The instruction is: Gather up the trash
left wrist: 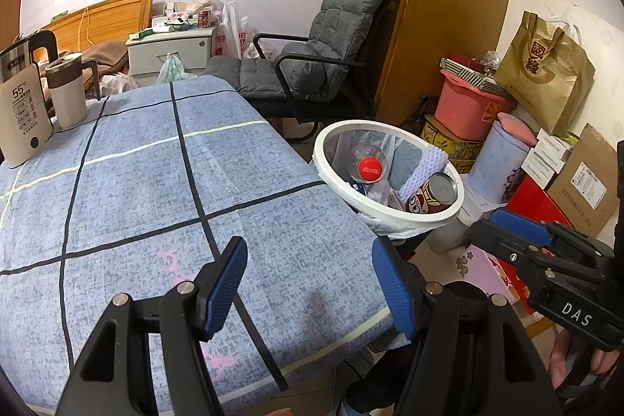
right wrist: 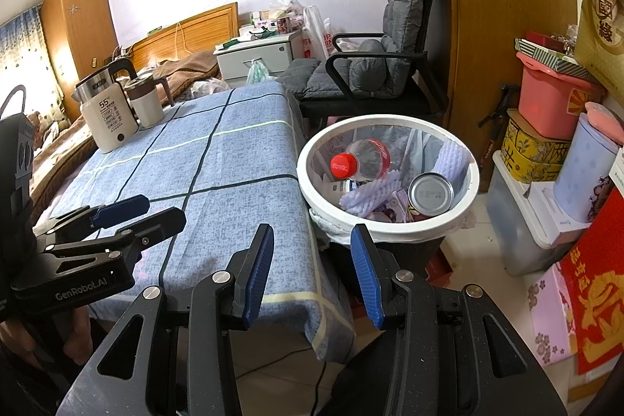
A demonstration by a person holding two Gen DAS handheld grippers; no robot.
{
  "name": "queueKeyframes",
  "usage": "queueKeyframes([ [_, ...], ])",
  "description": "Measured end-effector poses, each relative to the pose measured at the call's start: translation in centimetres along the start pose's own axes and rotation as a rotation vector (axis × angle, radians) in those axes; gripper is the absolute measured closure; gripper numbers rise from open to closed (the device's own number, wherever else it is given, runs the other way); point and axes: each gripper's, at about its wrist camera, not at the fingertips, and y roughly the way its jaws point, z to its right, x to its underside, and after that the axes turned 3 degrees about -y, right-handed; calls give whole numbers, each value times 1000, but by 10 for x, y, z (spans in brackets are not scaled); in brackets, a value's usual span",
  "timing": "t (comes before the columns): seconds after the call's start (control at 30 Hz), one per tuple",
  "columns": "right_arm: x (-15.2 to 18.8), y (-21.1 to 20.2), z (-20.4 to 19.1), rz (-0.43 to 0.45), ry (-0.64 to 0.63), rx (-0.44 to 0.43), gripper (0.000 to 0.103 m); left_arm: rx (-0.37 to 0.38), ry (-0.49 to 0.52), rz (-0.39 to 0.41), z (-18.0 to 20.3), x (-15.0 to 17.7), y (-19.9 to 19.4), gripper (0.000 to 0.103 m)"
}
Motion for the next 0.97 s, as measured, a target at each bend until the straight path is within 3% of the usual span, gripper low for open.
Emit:
queueKeyframes([
  [0.97,-1,2,2,-3,1,-2,61,-15,27,-12,4,3,5,35],
])
